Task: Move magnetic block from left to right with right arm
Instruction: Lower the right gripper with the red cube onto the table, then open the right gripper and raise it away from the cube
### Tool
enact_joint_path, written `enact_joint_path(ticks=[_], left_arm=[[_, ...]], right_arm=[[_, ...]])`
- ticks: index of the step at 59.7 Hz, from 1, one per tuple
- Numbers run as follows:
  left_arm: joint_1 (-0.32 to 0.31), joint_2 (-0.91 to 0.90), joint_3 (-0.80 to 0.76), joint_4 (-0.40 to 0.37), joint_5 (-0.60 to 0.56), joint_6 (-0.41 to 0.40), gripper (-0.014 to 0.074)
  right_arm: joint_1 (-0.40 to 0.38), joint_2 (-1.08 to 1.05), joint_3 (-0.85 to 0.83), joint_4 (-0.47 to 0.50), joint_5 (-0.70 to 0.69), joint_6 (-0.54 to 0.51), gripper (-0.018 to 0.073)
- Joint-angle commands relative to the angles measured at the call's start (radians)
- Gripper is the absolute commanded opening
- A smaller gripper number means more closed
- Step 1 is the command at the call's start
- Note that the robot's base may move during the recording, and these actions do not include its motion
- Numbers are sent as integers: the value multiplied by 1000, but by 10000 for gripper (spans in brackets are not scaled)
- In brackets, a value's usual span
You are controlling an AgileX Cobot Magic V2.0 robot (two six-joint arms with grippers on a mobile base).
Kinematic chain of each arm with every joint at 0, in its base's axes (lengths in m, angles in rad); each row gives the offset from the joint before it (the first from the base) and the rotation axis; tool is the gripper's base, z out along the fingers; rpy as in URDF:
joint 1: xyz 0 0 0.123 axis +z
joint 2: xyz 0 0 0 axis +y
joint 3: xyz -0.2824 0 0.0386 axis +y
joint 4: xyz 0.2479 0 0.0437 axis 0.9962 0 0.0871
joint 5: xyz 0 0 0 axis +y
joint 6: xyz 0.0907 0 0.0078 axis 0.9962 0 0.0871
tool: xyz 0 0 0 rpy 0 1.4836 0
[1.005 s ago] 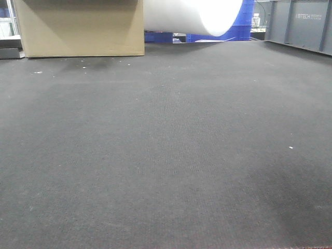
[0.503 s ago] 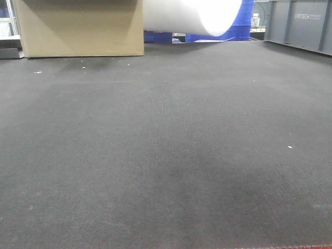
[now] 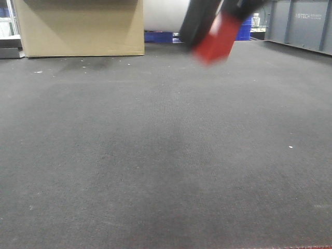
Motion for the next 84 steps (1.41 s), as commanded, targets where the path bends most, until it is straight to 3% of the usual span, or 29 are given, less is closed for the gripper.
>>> enact_joint_path(ticks=[1, 34, 40, 48, 51, 70, 84], left_arm=[[2, -14, 9, 0, -88, -4, -116], [2, -14, 9, 0, -88, -4, -116], [2, -14, 9, 0, -88, -4, -116], [2, -14, 9, 0, -88, -4, -116], [2, -14, 9, 0, -88, -4, -116], [2, -14, 9, 0, -88, -4, -116], [2, -14, 9, 0, -88, -4, -116]], right_arm=[[-1, 39, -39, 11, -57, -9, 139], [-2, 238, -39, 16, -64, -9, 158], [-2, 238, -39, 20, -64, -9, 287], [-2, 238, -40, 22, -57, 1, 585], [-2, 237, -40, 22, -54, 1, 654], [-2, 102, -68, 59, 13, 53, 579], [-2, -149, -22, 106, -27, 65, 235]])
